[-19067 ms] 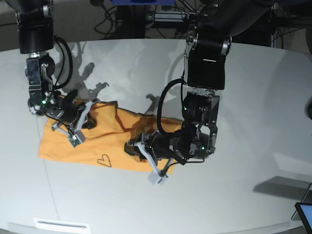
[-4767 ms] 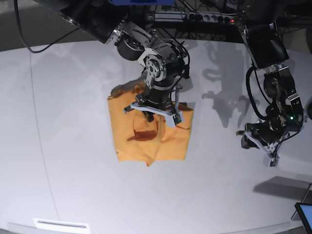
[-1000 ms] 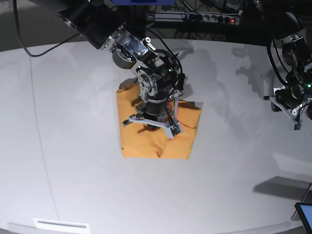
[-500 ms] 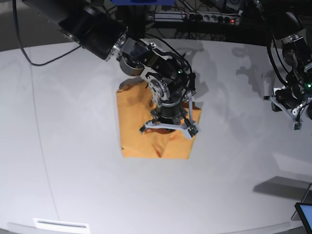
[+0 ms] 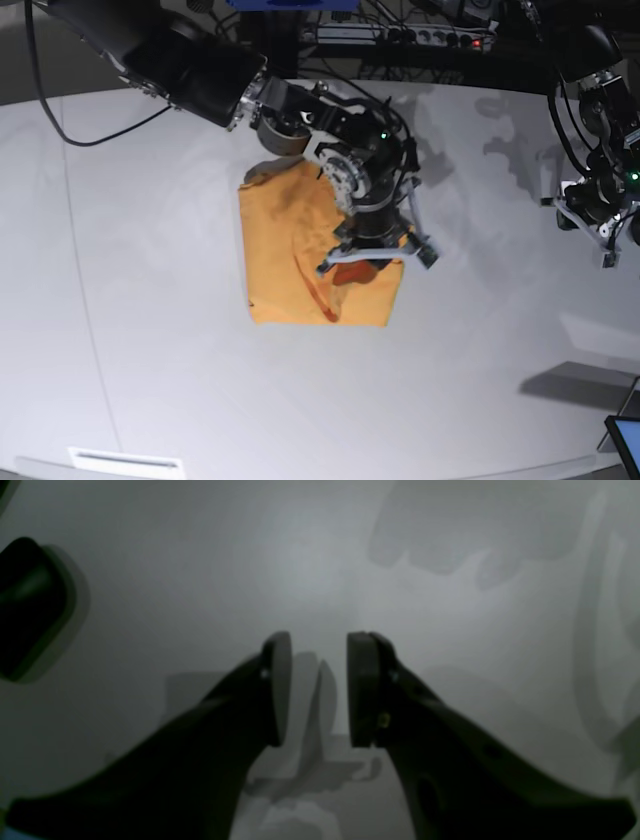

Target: Fold the T-shirt properly

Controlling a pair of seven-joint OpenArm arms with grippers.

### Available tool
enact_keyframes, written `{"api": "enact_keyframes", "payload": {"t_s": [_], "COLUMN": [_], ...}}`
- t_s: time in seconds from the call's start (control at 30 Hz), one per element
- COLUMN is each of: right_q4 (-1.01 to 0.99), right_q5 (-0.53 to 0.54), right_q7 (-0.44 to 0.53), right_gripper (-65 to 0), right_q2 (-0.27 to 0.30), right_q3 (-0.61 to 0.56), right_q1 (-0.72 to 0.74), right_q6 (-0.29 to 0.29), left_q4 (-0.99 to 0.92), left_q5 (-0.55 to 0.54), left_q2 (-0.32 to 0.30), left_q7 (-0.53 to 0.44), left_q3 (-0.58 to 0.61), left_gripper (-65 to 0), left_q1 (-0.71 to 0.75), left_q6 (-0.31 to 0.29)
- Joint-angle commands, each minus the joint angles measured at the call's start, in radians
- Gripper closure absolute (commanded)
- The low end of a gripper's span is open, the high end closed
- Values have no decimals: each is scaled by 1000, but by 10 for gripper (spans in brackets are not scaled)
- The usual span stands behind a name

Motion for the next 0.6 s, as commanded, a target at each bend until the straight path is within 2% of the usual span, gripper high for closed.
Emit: {"api": "enact_keyframes", "payload": {"t_s": [0.0,0.13,0.3,0.4,0.57], "right_q4": [8,-16,-26,-26,-18], "right_q5": [-20,-6,121,124,124], "right_q7": [23,23,17,17,-16], "right_gripper": [0,0,0,0,0], "right_q2": [-16,-19,-16,-16,-16], "right_q3": [0,-7,-111,-189,-194], "right_q1": [25,25,57,72,89], "right_q6": [-2,-2,0,0,-11], "left_q4": [13,13,13,13,13], "left_q5": [-3,-3,-3,-3,-3], "left_q2": [-26,-26,-26,-26,-26], "left_q7": [-19,-19,-19,-19,-19], "left_q3": [-7,-7,-7,-7,-7], "left_gripper": [-178,-178,-180,-180,-180], "left_q1": [-17,-19,-20,-20,-20], "left_q6": [4,4,4,4,4]}}
